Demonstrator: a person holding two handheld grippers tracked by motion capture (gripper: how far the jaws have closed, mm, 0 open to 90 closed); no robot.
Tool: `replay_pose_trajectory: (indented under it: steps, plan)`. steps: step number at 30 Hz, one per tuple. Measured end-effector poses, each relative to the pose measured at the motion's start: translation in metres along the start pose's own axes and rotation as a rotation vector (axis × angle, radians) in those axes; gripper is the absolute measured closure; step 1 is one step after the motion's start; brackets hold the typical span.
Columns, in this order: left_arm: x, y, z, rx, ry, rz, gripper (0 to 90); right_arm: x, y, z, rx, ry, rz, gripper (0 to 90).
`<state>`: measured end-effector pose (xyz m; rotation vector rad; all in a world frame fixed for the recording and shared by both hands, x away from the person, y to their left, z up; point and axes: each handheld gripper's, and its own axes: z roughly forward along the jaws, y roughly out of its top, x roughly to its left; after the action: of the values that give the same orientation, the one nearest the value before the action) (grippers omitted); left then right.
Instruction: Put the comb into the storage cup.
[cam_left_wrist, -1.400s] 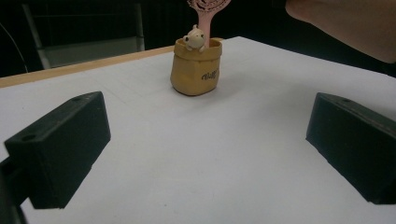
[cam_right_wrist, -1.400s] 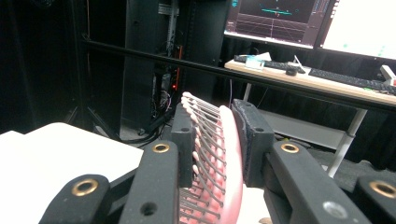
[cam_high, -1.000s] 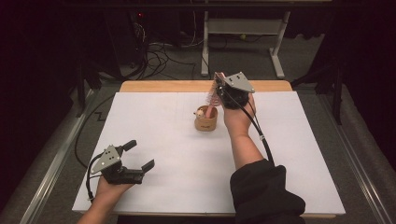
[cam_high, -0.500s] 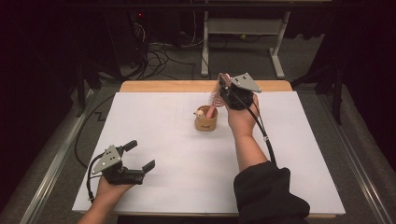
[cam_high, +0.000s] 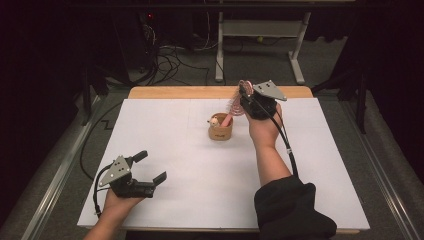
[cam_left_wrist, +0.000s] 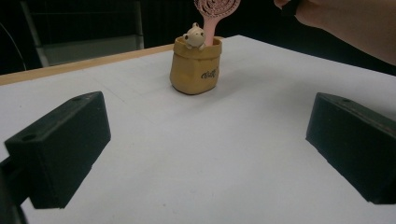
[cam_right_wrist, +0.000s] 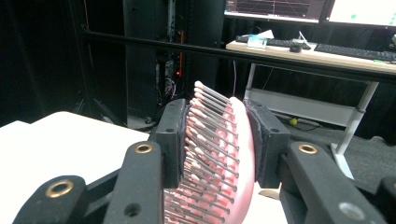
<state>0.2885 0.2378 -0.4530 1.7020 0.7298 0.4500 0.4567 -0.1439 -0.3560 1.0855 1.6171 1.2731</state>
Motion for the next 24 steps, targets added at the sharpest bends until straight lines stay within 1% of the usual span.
replay_pose_trajectory:
  steps: [5,11,17,21,24]
  plan:
    - [-0.0001,0.0,0.0002,0.001,-0.001,-0.001,0.4,-0.0051,-0.0021,-0.0011,0.011,0.001,0.016,61.5]
    - [-0.0003,-0.0001,0.0007,0.002,-0.003,-0.001,0.5,-0.0081,-0.0036,-0.002,0.023,0.001,0.02,59.1]
    - [-0.0002,0.0,0.0007,0.001,-0.003,-0.002,0.5,-0.0092,-0.0047,-0.0022,0.024,0.005,0.026,57.7]
    - [-0.0003,0.0003,0.0003,-0.001,-0.001,0.0,0.5,-0.0081,-0.0052,-0.0018,0.028,0.021,0.025,53.9]
    - [-0.0002,0.0003,0.0001,-0.001,-0.001,-0.001,0.5,-0.008,-0.0055,-0.0015,0.03,0.026,0.024,53.2]
